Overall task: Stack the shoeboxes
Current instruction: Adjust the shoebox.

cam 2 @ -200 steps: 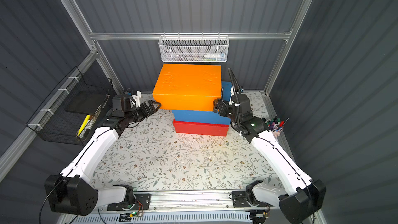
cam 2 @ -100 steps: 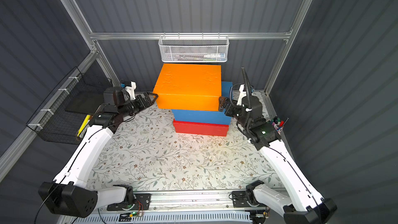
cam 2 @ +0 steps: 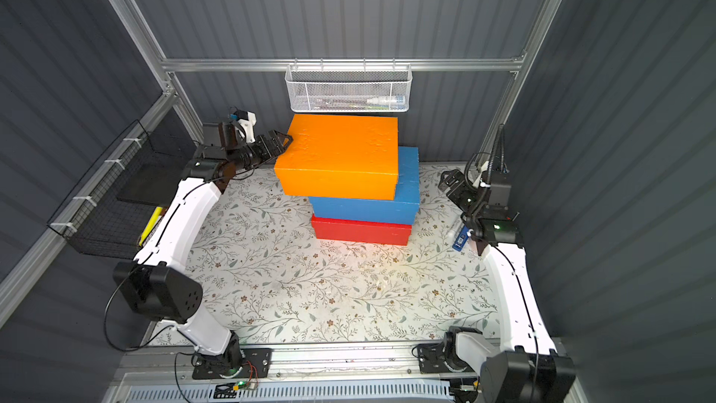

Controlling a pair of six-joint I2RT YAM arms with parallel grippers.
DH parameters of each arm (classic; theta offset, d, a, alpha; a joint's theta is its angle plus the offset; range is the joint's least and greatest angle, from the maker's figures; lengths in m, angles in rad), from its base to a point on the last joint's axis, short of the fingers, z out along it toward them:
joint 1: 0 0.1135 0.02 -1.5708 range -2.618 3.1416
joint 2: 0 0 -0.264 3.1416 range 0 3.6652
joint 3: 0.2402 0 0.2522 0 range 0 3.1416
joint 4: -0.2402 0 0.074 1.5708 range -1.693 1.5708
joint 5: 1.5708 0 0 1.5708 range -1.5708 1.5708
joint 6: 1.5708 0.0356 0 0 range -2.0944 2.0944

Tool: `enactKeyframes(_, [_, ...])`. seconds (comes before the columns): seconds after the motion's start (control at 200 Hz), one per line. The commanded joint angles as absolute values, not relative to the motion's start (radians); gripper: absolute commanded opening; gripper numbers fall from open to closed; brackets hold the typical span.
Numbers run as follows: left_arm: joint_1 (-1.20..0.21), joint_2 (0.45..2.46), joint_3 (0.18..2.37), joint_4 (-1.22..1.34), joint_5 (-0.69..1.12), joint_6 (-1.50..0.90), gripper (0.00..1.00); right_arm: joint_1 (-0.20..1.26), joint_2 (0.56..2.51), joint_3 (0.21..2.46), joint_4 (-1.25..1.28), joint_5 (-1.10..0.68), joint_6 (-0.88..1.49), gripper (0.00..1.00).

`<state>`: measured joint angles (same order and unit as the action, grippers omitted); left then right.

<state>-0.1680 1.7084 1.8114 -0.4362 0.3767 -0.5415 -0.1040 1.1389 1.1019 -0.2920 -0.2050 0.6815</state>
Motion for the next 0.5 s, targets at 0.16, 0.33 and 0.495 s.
enactKeyframes(0.16, [-0.163,1.853,1.961,-0.451,0.548,-0.557,0.99,-0.107,1.273,1.117,-0.193,-0.364,0.759,0.90])
enactKeyframes(0.33, [-0.175,1.915,2.003,-0.406,0.617,-0.617,0.99,-0.108,1.329,1.126,-0.162,-0.412,0.800,0.85])
enactKeyframes(0.495, [-0.212,1.947,2.037,-0.406,0.626,-0.622,0.99,-0.107,1.347,1.119,-0.136,-0.446,0.821,0.82])
